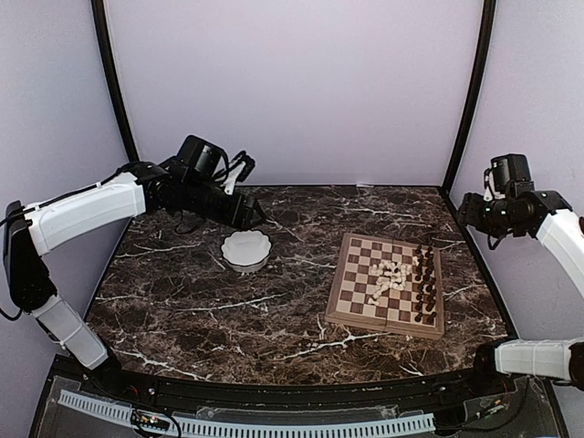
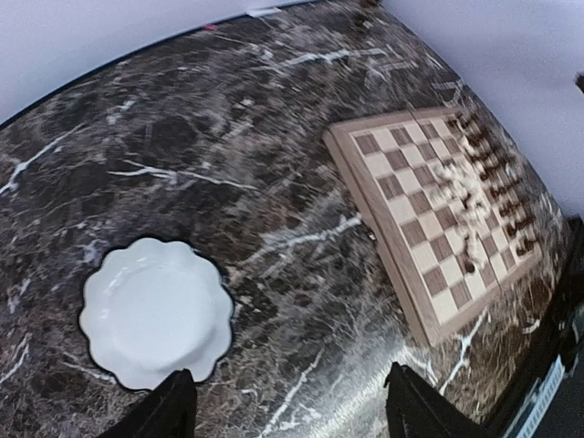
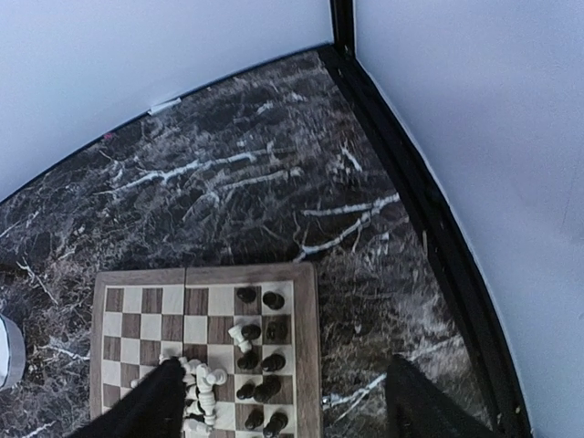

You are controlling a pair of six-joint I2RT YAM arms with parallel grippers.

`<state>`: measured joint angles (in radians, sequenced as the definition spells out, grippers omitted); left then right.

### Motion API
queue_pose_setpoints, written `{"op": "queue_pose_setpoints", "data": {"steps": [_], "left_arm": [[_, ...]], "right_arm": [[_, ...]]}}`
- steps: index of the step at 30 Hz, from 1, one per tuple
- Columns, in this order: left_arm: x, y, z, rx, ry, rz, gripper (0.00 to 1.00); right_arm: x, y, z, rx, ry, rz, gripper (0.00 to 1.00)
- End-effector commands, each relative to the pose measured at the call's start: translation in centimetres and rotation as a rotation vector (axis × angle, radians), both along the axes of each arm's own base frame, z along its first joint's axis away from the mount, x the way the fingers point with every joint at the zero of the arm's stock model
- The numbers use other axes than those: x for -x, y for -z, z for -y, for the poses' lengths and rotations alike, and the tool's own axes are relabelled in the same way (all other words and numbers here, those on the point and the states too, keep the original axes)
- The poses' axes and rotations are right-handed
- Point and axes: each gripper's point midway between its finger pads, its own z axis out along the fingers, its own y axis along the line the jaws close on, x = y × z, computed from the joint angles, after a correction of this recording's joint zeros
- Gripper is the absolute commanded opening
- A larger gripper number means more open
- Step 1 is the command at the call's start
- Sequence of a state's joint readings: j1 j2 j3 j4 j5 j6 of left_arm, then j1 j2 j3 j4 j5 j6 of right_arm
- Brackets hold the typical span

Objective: Set up the chess pieces on the board
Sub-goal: Move the chessboard to the center of the board.

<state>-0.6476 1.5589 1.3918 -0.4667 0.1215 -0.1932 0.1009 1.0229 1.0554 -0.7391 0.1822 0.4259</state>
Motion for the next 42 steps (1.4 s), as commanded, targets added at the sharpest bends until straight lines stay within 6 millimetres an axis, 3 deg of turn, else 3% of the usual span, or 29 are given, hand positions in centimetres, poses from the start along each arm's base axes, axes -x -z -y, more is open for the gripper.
{"op": "queue_pose_setpoints", "data": {"steps": [1, 4, 8, 12, 17, 21, 23, 26, 28, 34, 42], "left_arm": [[4.6, 1.9, 3.2, 0.002, 0.165, -0.108, 0.7], [6.7, 3.2, 4.8, 0.011, 0.242, -0.16, 0.55], [8.7, 4.7, 6.2, -0.001, 0.319, -0.208, 0.41], [9.8, 6.1, 7.4, -0.009, 0.361, -0.241, 0.38], [10.7, 8.0, 8.5, -0.005, 0.403, -0.282, 0.25], [11.0, 9.2, 9.3, -0.01, 0.42, -0.284, 0.21], [11.0, 9.9, 9.5, -0.023, 0.414, -0.289, 0.17], [11.4, 11.2, 9.8, -0.034, 0.42, -0.32, 0.03], [11.8, 12.0, 10.1, -0.044, 0.43, -0.334, 0.0], [12.3, 14.1, 10.7, -0.09, 0.438, -0.368, 0.0], [11.3, 16.5, 11.6, -0.112, 0.403, -0.391, 0.0]], "right_arm": [[1.8, 4.4, -0.4, -0.041, -0.012, -0.173, 0.56], [1.8, 6.3, -0.2, -0.045, 0.006, -0.252, 0.36], [1.3, 8.2, 1.2, -0.043, 0.053, -0.319, 0.22], [1.1, 11.3, 3.3, -0.065, 0.112, -0.4, 0.15], [0.3, 15.1, 4.3, -0.066, 0.117, -0.484, 0.08], [-0.9, 17.1, 4.9, -0.049, 0.109, -0.533, 0.02], [-1.6, 17.7, 5.1, -0.05, 0.102, -0.547, 0.01], [-2.6, 18.9, 5.2, -0.049, 0.093, -0.565, 0.0], [-3.0, 19.8, 5.2, -0.051, 0.087, -0.581, 0.0], [-4.9, 22.0, 4.7, -0.091, 0.073, -0.592, 0.0], [-7.3, 23.4, 4.4, -0.122, 0.054, -0.595, 0.0]]}}
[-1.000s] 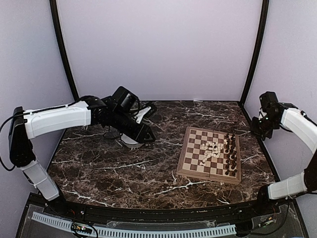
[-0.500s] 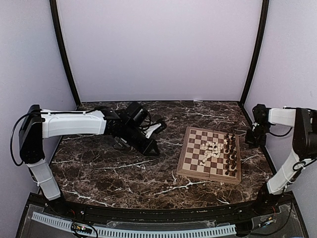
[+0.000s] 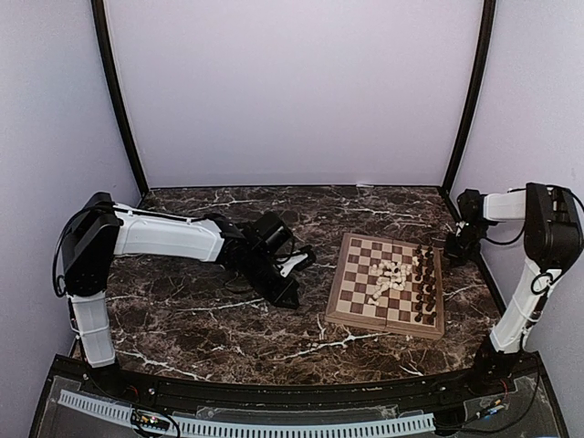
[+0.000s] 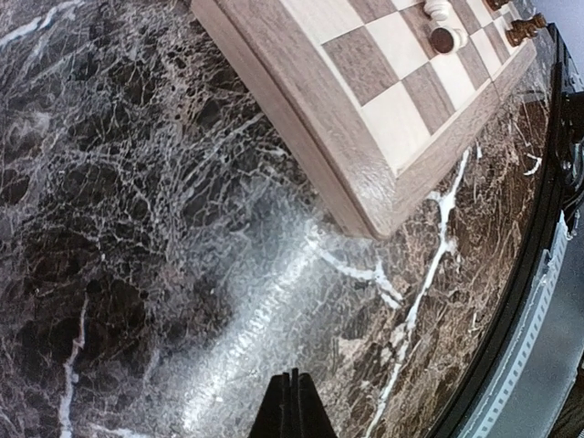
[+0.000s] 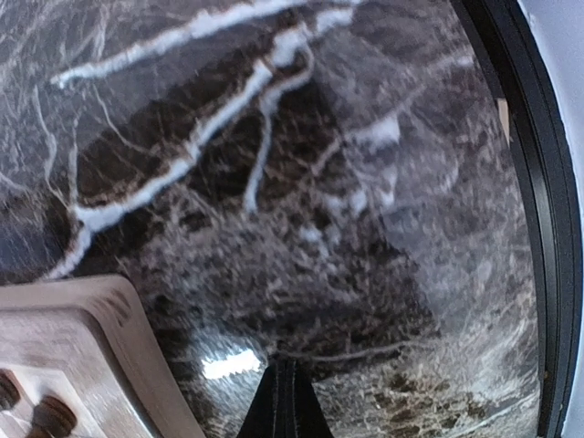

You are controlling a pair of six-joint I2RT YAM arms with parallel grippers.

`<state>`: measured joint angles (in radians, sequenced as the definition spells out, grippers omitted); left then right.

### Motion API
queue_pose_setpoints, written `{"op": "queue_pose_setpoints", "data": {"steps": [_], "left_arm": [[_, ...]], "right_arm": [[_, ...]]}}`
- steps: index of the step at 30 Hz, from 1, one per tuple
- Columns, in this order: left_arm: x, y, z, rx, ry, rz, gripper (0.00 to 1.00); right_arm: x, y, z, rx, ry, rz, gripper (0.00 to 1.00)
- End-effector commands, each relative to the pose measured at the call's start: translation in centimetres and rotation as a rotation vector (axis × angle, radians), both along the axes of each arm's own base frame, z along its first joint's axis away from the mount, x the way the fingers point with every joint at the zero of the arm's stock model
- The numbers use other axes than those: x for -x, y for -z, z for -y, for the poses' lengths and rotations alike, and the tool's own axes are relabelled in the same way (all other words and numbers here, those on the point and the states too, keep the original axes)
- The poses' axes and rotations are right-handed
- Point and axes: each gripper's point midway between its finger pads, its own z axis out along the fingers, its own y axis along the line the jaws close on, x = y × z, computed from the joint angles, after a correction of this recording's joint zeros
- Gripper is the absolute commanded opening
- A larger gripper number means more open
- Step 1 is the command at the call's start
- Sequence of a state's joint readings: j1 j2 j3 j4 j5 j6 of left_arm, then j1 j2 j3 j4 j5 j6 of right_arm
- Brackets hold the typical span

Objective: Set up the chess pieces on the board
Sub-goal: Move the chessboard to the center of the board.

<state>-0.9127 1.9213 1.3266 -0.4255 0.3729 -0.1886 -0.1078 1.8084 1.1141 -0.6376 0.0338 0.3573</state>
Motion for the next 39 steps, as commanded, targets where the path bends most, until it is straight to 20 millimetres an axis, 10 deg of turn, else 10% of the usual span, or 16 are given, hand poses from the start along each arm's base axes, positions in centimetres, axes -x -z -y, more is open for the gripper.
{"op": "queue_pose_setpoints", "data": {"steps": [1, 22, 39], "left_arm": [[-0.9, 0.0, 1.1, 0.013, -0.018, 0.018, 0.0], [-0.6, 1.9, 3.0, 0.028, -0.007, -0.008, 0.0], [3.8, 2.2, 2.5, -0.019, 0.064, -0.036, 0.02]], "right_arm": [[-2.7, 1.1, -0.4, -0.045, -0.009, 0.038, 0.0], [-6.0, 2.3, -7.0, -0.264, -0.122, 0.085, 0.0], [-7.0, 3.3, -16.1, -0.333, -0.294, 0.053, 0.0]]}}
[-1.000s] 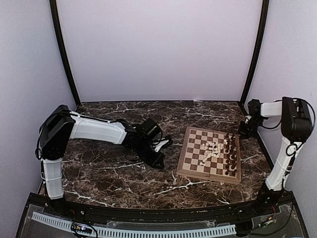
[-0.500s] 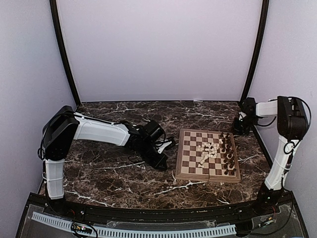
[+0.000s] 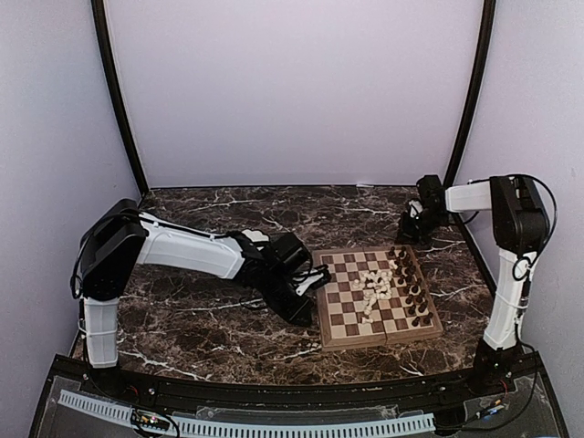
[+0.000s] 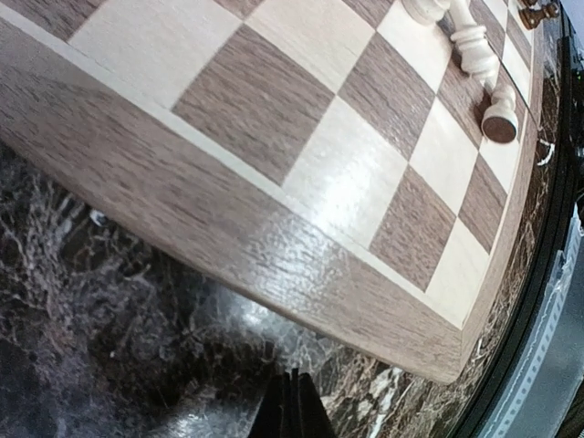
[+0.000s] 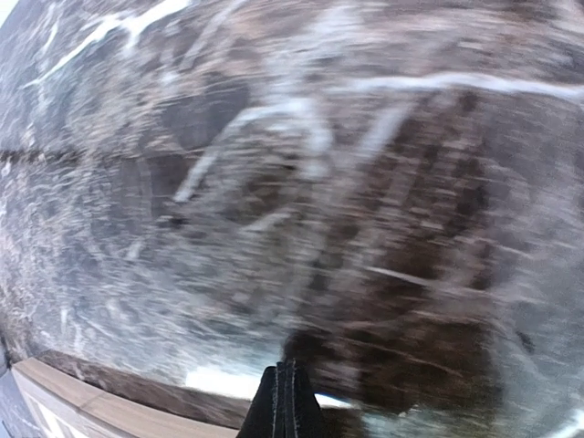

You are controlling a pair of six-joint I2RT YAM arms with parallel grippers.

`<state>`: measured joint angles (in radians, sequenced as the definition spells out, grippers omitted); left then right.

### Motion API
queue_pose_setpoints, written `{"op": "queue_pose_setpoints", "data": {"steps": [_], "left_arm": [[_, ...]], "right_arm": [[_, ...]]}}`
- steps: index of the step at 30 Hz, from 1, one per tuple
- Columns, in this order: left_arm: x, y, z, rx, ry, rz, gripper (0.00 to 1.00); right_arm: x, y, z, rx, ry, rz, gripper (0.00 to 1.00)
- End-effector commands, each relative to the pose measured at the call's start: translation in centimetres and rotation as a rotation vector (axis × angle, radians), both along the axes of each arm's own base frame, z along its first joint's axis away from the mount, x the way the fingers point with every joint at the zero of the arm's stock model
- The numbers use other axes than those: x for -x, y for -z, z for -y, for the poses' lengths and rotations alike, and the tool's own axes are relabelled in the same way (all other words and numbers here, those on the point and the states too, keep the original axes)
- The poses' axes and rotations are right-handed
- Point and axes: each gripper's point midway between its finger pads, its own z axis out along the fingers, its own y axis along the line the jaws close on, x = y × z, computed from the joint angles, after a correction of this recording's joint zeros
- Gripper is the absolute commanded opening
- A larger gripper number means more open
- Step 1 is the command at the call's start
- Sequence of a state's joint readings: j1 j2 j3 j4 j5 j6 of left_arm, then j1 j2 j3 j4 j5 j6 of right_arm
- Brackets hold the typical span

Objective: Set up the chess pieces on the board
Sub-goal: Move the chessboard to the center of the board.

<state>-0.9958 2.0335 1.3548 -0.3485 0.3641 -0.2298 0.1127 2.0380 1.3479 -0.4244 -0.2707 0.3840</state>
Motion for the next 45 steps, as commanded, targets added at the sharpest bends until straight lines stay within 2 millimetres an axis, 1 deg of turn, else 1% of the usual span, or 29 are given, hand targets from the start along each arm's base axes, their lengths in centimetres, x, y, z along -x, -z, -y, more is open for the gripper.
{"op": "queue_pose_setpoints", "data": {"steps": [1, 4, 6, 9, 11, 13, 14, 16, 18, 20, 22, 23, 24, 25, 27, 30, 31, 34, 35, 36, 37, 38, 39, 42, 45], "left_arm": [[1.7, -1.4, -0.9, -0.006, 0.023, -0.015, 0.02], [2.2, -3.5, -1.9, 0.02, 0.05, 0.022, 0.02], [2.4, -4.3, -2.3, 0.024, 0.059, 0.041, 0.02], [2.2, -5.1, -2.5, 0.021, 0.055, 0.059, 0.02], [1.7, -5.5, -2.2, 0.025, 0.044, 0.069, 0.02], [1.4, -5.8, -1.7, 0.032, 0.032, 0.07, 0.03], [1.3, -5.5, -1.6, 0.027, 0.028, 0.064, 0.03], [1.2, -5.4, -1.3, 0.033, 0.021, 0.059, 0.03], [0.6, -5.7, -0.9, 0.04, 0.009, 0.079, 0.03], [-0.4, -6.2, -0.6, 0.043, -0.008, 0.115, 0.03], [-1.7, -6.5, -0.3, 0.048, -0.037, 0.126, 0.06], [-2.9, -6.7, 0.0, 0.054, -0.066, 0.122, 0.08], [-3.3, -6.7, 0.0, 0.053, -0.079, 0.116, 0.11], [-4.1, -6.9, 0.2, 0.058, -0.099, 0.113, 0.11], [-4.9, -7.0, 0.5, 0.063, -0.113, 0.119, 0.11], [-5.1, -6.7, 0.7, 0.064, -0.121, 0.114, 0.06], [-5.0, -6.4, 0.6, 0.058, -0.122, 0.105, 0.06], [-3.9, -5.2, 0.0, 0.035, -0.116, 0.058, 0.03], [-3.5, -5.1, -0.2, 0.035, -0.112, 0.048, 0.03], [-2.9, -4.2, -0.7, 0.018, -0.107, 0.036, 0.02], [-2.6, -4.3, -0.9, 0.019, -0.103, 0.037, 0.02], [-2.0, -3.6, -1.3, 0.008, -0.097, 0.031, 0.02], [-1.7, -3.7, -1.4, 0.012, -0.094, 0.034, 0.01], [-0.4, -2.3, -2.1, -0.009, -0.066, 0.029, 0.02], [0.4, -1.2, -2.2, -0.022, -0.039, 0.039, 0.02]], "right_arm": [[2.8, 3.6, -2.4, -0.011, -0.042, -0.157, 0.0], [2.3, 3.4, -3.6, -0.02, -0.062, -0.147, 0.0], [2.2, 3.4, -4.2, -0.026, -0.07, -0.148, 0.0], [1.9, 3.3, -4.4, -0.029, -0.07, -0.147, 0.0], [1.4, 2.4, -4.1, -0.014, -0.064, -0.123, 0.0], [0.4, 0.8, -3.5, 0.008, -0.05, -0.076, 0.0], [-0.2, -0.2, -3.0, 0.015, -0.037, -0.05, 0.0], [-1.1, -2.3, -1.7, 0.022, 0.005, -0.005, 0.02], [-1.6, -4.1, -0.3, 0.03, 0.054, 0.027, 0.04], [-1.5, -5.3, 1.5, 0.055, 0.1, 0.039, 0.06], [-0.8, -6.1, 3.1, 0.089, 0.134, 0.044, 0.07], [-0.4, -6.5, 3.8, 0.106, 0.148, 0.049, 0.07], [0.2, -6.5, 4.5, 0.124, 0.16, 0.044, 0.08], [0.8, -6.5, 5.2, 0.141, 0.167, 0.038, 0.08], [2.2, -5.9, 6.1, 0.169, 0.167, 0.016, 0.08], [4.2, -4.5, 6.6, 0.184, 0.141, -0.029, 0.07], [4.8, -3.8, 6.6, 0.187, 0.13, -0.046, 0.07], [5.7, -2.5, 6.4, 0.184, 0.104, -0.083, 0.06], [5.8, -2.2, 6.4, 0.18, 0.102, -0.09, 0.06], [5.8, -1.9, 6.2, 0.174, 0.098, -0.096, 0.06], [5.8, -1.7, 6.1, 0.17, 0.096, -0.098, 0.06], [5.8, -1.6, 6.0, 0.162, 0.095, -0.1, 0.06], [5.7, -1.4, 5.9, 0.157, 0.092, -0.099, 0.06], [5.5, -0.9, 5.7, 0.15, 0.083, -0.112, 0.06], [5.3, -0.3, 4.8, 0.129, 0.061, -0.13, 0.06]]}}
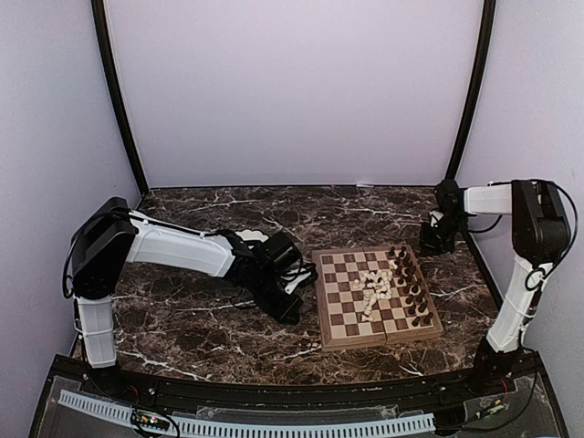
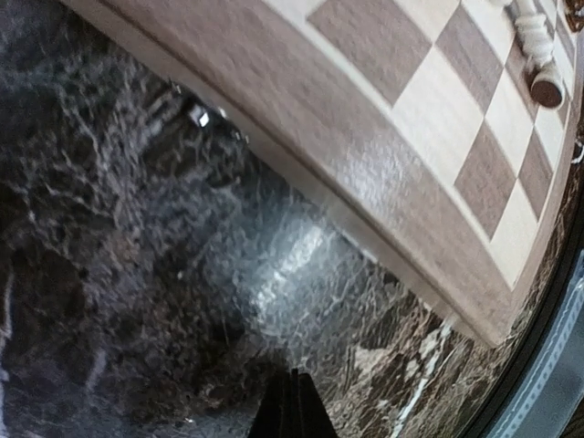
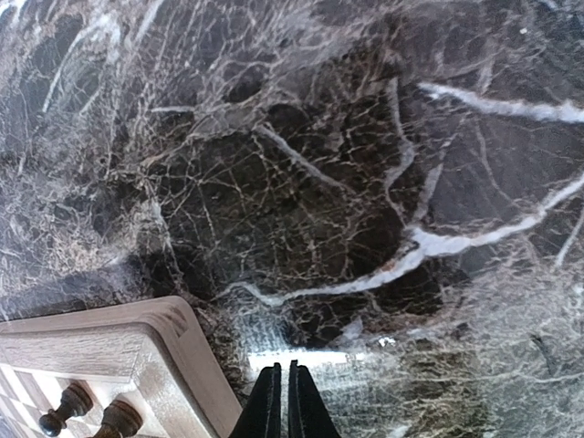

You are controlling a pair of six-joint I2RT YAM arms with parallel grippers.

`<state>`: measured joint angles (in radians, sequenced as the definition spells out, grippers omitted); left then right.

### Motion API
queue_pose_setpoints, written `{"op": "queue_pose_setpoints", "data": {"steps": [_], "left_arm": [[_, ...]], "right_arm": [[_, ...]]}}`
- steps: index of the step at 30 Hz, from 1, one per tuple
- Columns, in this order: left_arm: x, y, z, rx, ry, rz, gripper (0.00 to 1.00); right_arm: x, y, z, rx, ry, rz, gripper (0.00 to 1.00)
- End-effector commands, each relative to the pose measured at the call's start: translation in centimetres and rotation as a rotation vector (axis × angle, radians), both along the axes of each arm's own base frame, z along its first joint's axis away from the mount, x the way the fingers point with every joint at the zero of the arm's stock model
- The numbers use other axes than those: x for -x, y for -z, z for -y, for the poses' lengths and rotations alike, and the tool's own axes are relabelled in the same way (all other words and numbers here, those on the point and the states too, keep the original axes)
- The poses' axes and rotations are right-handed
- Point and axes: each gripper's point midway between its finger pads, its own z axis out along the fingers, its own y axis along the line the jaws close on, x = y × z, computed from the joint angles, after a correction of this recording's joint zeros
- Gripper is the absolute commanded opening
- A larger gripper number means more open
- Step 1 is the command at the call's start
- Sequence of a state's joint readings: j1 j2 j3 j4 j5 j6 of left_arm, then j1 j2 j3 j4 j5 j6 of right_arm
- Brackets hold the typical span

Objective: Set up the chess pieces on the board
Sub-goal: Move the chessboard to the center of the board.

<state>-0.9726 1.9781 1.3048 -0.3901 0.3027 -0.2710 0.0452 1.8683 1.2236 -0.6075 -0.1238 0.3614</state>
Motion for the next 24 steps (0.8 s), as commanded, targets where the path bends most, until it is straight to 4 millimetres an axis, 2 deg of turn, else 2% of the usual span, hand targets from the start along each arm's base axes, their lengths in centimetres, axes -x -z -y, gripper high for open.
{"op": "queue_pose_setpoints", "data": {"steps": [1, 6, 14, 24], "left_arm": [[1.6, -0.7, 0.4, 0.034, 0.055, 0.028, 0.02], [2.9, -0.5, 1.5, 0.06, 0.095, 0.017, 0.03], [6.6, 0.8, 3.3, 0.051, 0.224, 0.034, 0.02], [8.9, 1.0, 4.6, 0.109, 0.243, -0.002, 0.03]], "right_arm": [[-0.7, 1.0, -1.4, -0.038, -0.044, -0.016, 0.06], [-0.8, 1.8, -4.0, -0.06, -0.1, -0.046, 0.05], [-0.6, 2.5, -7.8, -0.082, -0.177, -0.07, 0.05], [-1.6, 3.5, -12.3, -0.111, -0.253, -0.089, 0.05]]}}
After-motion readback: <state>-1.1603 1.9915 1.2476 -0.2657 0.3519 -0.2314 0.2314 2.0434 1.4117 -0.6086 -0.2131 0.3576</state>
